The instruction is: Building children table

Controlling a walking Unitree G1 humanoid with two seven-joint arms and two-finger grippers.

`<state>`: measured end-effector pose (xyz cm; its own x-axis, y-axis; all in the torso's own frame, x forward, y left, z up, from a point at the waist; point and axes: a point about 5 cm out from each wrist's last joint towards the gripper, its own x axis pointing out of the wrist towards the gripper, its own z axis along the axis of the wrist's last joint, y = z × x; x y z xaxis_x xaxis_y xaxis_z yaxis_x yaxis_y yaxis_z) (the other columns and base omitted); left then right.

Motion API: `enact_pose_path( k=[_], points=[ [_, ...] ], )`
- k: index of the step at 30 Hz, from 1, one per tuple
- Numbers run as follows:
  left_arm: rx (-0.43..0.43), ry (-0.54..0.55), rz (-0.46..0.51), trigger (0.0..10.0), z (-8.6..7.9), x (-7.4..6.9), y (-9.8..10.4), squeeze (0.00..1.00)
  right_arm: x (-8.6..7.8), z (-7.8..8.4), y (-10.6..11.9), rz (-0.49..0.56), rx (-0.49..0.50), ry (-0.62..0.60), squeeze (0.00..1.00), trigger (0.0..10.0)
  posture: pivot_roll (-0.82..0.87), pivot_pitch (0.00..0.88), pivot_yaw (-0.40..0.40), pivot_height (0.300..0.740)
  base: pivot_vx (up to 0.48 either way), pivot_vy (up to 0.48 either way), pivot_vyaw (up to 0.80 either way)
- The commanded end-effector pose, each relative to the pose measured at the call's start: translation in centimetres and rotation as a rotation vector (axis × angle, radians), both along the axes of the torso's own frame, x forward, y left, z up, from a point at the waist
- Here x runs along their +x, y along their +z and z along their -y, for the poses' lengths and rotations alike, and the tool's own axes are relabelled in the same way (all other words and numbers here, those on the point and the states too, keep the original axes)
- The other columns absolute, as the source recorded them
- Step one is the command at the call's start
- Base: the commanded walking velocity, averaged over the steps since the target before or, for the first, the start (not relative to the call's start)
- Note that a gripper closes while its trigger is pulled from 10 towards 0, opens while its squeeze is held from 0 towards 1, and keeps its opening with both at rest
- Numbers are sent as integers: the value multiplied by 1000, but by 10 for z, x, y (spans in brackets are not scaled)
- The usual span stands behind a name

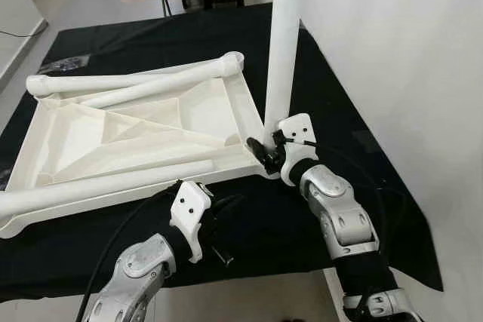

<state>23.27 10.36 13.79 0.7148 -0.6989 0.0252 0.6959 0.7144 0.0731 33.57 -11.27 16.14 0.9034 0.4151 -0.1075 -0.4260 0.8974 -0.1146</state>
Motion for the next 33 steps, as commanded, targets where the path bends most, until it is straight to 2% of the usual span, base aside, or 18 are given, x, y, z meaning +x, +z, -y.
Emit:
enact_pose_path(
  k=[1, 2, 5, 6, 7, 8, 9, 10, 15, 19, 20, 26, 29, 32, 33],
  points=[
    [33, 42, 8, 10000, -6, -1, -4, 0, 6, 8, 6, 9, 15, 46, 0, 10000, 51, 126, 38, 740, 0, 0, 0],
    [33, 42, 8, 10000, -6, -1, -4, 0, 6, 8, 6, 9, 15, 46, 0, 10000, 51, 126, 38, 740, 0, 0, 0],
    [42, 107, 46, 10000, -9, -5, 0, 0, 13, 22, 25, 79, 34, 202, 0, 10000, 60, 119, 28, 740, 0, 0, 0],
    [42, 107, 46, 10000, -9, -5, 0, 0, 13, 22, 25, 79, 34, 202, 0, 10000, 60, 119, 28, 740, 0, 0, 0],
    [39, 129, 57, 10000, -9, -9, 2, 0, 18, 27, 33, 98, 58, 263, 0, 10000, 62, 118, 24, 740, 0, 0, 0],
    [37, 158, 71, 10000, -9, -16, 4, 0, 22, 33, 42, 111, 87, 386, 0, 10000, 68, 116, 16, 740, 0, 0, 0],
    [37, 158, 71, 10000, -9, -16, 4, 0, 22, 33, 42, 111, 87, 386, 0, 10000, 68, 116, 16, 740, 0, 0, 0],
    [30, 172, 69, 10000, -9, -20, 4, 0, 22, 34, 44, 104, 94, 455, 0, 10000, 69, 115, 15, 740, 0, 0, 0],
    [30, 201, 77, 10000, -11, -27, 5, 0, 24, 34, 44, 75, 69, 573, 0, 10000, 85, 112, 4, 740, 0, 0, 0],
    [29, 208, 78, 10000, -11, -29, 6, 0, 25, 35, 45, 66, 77, 588, 0, 10000, 86, 110, 3, 740, 0, 0, 0],
    [23, 219, 76, 10000, -11, -29, 5, 0, 29, 37, 47, 62, 83, 587, 0, 0, 87, 111, 1, 740, 0, 0, 0],
    [14, 246, 59, 10000, -12, -29, 2, 0, 35, 52, 46, 51, 71, 532, 0, 0, 79, 105, 5, 740, 0, 0, 0],
    [-15, 242, 40, 10000, -10, -30, 1, 0, 28, 73, 30, 22, -10, 431, 0, 0, 59, 110, 2, 740, 0, 0, 0],
    [-17, 238, 33, 10000, -10, -31, 0, 0, 23, 78, 20, -12, -29, 378, 0, 0, 51, 112, -1, 740, 0, 0, 0],
    [-18, 223, 23, 10000, -10, -30, 0, 0, 1, 72, -20, -151, -6, 48, 0, 0, 56, 116, -7, 740, 0, 0, 0]
  ],
)
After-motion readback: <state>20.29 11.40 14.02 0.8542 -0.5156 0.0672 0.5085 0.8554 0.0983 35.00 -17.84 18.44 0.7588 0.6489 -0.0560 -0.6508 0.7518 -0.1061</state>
